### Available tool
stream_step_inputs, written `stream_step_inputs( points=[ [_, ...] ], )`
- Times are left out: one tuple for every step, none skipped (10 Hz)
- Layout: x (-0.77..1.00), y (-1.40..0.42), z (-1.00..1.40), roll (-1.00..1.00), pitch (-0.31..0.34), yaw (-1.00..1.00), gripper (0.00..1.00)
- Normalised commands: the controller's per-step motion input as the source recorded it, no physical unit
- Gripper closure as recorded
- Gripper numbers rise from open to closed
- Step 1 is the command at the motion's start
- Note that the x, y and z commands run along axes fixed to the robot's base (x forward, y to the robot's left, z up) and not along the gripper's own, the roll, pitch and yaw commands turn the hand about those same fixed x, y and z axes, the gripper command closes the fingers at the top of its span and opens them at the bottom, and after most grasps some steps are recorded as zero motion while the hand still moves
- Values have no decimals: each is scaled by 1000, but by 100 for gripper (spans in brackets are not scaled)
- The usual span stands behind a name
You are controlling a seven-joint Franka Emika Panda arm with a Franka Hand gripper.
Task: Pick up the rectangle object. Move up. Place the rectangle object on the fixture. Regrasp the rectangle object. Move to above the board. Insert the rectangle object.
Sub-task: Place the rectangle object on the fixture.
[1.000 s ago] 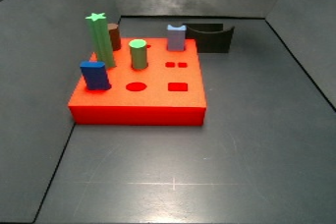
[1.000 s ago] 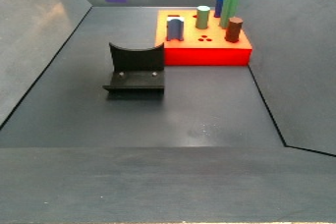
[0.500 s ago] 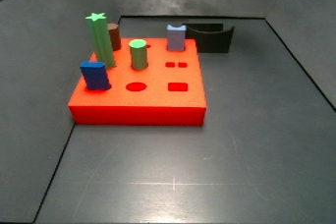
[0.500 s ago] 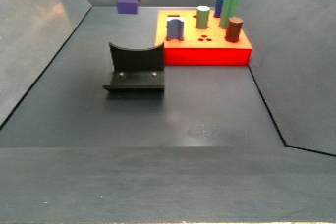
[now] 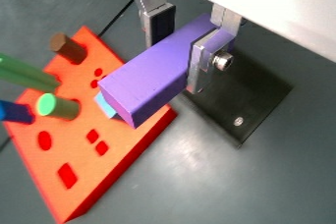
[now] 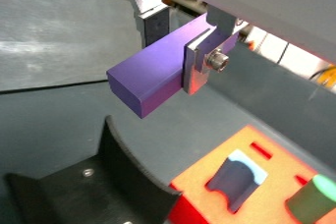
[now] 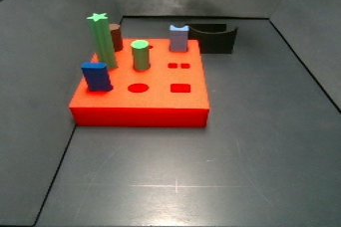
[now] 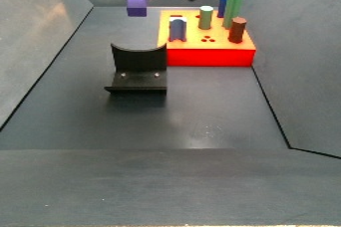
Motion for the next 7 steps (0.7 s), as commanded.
stream_step_inputs(
  points=[
    [69, 47, -20, -449, 48, -113, 100],
    [58, 28, -5, -270, 25, -98, 100],
    [49, 28, -7, -205, 6, -93, 100],
    [118, 134, -1000, -1000, 217, -159, 100],
    [123, 137, -1000, -1000, 213, -161, 100],
    [145, 140, -1000, -968, 231, -204, 100],
    [157, 136, -1000, -810, 196, -215, 100]
  ],
)
